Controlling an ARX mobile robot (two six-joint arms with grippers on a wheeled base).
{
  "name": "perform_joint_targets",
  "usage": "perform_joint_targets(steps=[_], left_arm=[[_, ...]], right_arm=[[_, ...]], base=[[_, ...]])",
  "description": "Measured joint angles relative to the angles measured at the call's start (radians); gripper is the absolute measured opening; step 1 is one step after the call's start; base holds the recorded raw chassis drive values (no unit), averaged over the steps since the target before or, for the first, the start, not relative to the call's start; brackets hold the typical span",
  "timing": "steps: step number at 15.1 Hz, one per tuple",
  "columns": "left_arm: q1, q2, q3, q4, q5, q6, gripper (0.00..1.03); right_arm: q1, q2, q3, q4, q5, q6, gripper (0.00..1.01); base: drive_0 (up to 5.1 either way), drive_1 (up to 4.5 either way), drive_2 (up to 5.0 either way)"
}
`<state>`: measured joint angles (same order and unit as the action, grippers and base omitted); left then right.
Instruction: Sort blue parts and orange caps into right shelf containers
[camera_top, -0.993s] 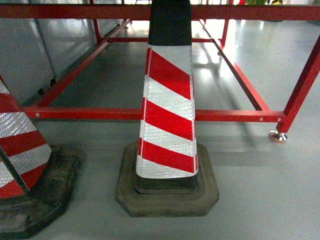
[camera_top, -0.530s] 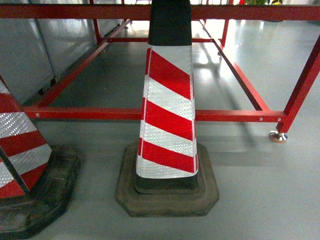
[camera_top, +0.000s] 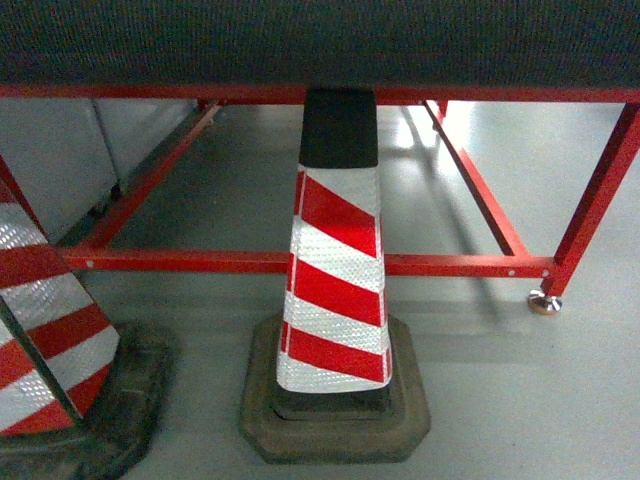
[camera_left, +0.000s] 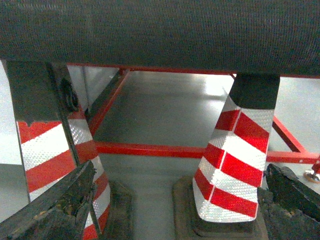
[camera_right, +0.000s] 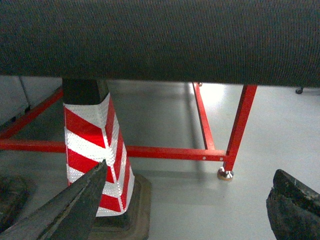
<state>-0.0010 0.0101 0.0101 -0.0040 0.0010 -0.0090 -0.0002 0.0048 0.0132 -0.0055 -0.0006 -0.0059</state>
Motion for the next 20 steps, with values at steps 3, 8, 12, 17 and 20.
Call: perform_joint_targets(steps=[3, 8, 12, 17, 20], left_arm=[[0.0, 0.0, 0.0, 0.0, -0.001, 0.002, 0.98], [0.0, 0.0, 0.0, 0.0, -0.002, 0.008, 0.98], [0.0, 0.0, 0.0, 0.0, -0.003, 0.009, 0.98], [0.0, 0.0, 0.0, 0.0, -0.002, 0.01, 0.98], [0.0, 0.0, 0.0, 0.003, -0.001, 0.009, 0.98]], right_arm=[[0.0, 0.0, 0.0, 0.001, 0.001, 0.005, 0.98], [0.0, 0.0, 0.0, 0.001, 0.0, 0.006, 0.98], [0.0, 0.0, 0.0, 0.0, 0.0, 0.006, 0.98], [0.0, 0.0, 0.0, 0.002, 0.0, 0.006, 0.98], [0.0, 0.0, 0.0, 0.005, 0.0, 0.008, 0.98]], base=[[0.0, 0.0, 0.0], [0.0, 0.0, 0.0], [0.0, 0.0, 0.0], [0.0, 0.0, 0.0], [0.0, 0.0, 0.0]])
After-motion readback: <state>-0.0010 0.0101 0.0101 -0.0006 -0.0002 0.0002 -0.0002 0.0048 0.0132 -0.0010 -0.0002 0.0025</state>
